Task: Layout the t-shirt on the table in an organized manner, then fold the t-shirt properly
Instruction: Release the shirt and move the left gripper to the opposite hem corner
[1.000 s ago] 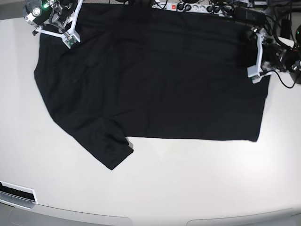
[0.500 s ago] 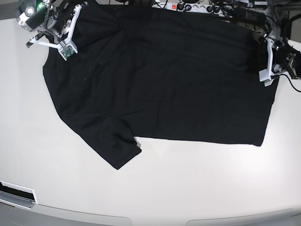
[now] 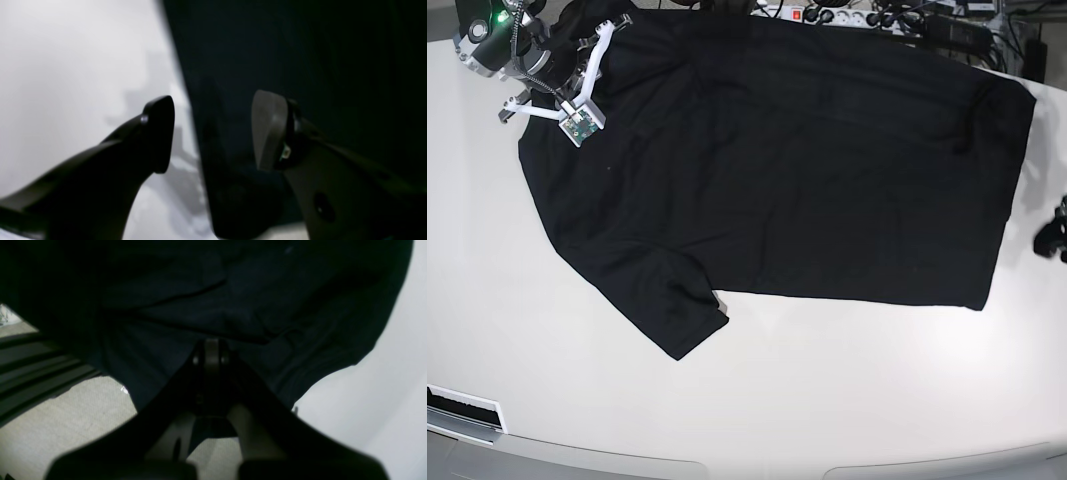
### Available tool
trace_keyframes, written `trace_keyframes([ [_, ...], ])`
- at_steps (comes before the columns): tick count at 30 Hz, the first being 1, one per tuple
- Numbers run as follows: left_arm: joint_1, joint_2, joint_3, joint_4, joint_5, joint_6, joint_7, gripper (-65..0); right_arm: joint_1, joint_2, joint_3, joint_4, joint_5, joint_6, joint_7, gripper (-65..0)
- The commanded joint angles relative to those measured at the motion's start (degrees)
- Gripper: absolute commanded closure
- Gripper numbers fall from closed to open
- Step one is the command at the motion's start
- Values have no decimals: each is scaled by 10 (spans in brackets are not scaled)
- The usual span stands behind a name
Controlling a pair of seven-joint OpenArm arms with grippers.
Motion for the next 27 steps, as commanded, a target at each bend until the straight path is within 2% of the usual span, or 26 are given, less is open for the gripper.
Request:
trace_keyframes([
  [1, -23, -4, -4, -8, 2, 2, -11, -375, -2, 4, 3, 10, 0, 0, 5, 0],
  [4, -81, 27, -4, -65, 4, 0, -16, -376, -3, 3, 3, 10, 0, 0, 5, 0],
  [10, -198, 82, -4, -241, 4, -42, -38, -376, -4, 3, 3, 10, 0, 0, -7, 0],
  [13, -251, 96, -4, -329, 14, -54, -65, -376, -4, 3, 3, 10, 0, 1, -8, 0],
  [17, -307, 110, -4, -416, 97, -52, -148, -376, -4, 3, 3, 10, 0, 4, -9, 0],
  [20, -324, 127, -4, -448, 151, -22, -210, -376, -4, 3, 3, 10, 0, 7, -8, 0],
  [23, -326, 150, -4, -455, 207, 34, -271, -376, -4, 3, 3, 10, 0, 7, -8, 0],
  [25, -326, 167, -3, -455, 226, 60, -284, -376, -4, 3, 3, 10, 0, 7, -9, 0],
  [27, -326, 181, 5, -455, 228, 68, -287, -376, -4, 3, 3, 10, 0, 7, -8, 0],
])
